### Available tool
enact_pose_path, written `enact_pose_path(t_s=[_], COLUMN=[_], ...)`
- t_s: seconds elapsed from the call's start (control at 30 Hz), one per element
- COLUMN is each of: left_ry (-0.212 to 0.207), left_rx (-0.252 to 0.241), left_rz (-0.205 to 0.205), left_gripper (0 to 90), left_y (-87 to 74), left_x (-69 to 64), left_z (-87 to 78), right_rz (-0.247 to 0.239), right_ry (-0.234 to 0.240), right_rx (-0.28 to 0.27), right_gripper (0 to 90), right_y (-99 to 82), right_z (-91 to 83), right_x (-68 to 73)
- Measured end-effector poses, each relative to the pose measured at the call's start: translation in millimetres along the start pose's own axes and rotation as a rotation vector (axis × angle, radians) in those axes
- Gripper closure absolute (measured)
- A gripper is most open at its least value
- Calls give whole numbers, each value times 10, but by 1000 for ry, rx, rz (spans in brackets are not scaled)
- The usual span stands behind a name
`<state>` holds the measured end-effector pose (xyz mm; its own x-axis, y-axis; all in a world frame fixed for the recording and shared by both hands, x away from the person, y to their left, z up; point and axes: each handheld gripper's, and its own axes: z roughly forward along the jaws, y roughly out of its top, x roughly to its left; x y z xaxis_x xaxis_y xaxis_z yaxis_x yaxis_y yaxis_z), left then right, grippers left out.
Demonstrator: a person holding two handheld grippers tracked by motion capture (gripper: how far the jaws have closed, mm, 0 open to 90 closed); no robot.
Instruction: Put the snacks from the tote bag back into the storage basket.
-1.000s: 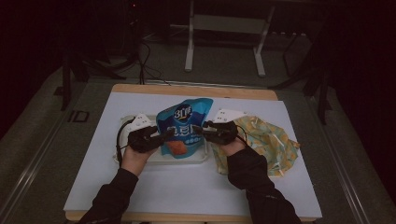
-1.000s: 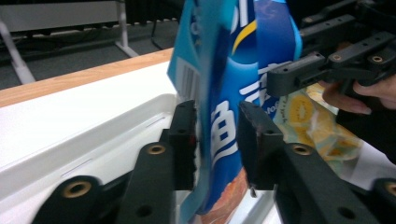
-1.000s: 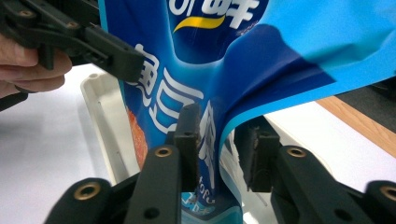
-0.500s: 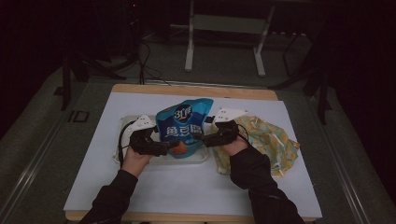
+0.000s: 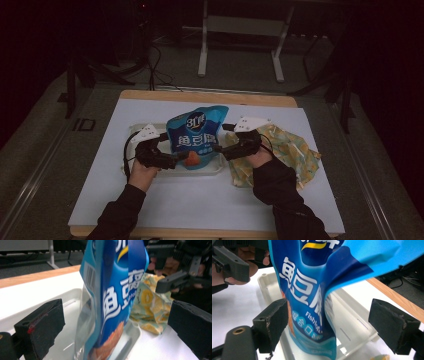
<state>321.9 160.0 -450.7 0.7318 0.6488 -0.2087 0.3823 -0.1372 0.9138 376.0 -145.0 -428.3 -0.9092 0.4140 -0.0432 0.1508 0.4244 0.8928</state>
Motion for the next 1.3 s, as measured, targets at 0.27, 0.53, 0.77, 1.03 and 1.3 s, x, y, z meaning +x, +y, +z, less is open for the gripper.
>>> enact_pose_path(t_s=[0.27,0.53,0.77,1.03,1.3], left_ry=[26,24,42,7,-23], left_rx=[6,23,16,38,59], left_rz=[12,15,5,14,44], left_gripper=[14,14,14,14,14], left_y=[-107,-269,-410,-548,-692], left_x=[-83,-166,-182,-349,-468], left_z=[-100,-204,-251,-230,-179], right_rz=[13,11,13,16,35], right_ry=[-19,-49,-77,-96,-118], right_rx=[-11,-17,-20,-23,-37], right_gripper=[158,158,157,157,154], right_y=[-93,-172,-242,-382,-506], right_z=[-138,-320,-471,-619,-762], right_x=[-3,27,51,126,189])
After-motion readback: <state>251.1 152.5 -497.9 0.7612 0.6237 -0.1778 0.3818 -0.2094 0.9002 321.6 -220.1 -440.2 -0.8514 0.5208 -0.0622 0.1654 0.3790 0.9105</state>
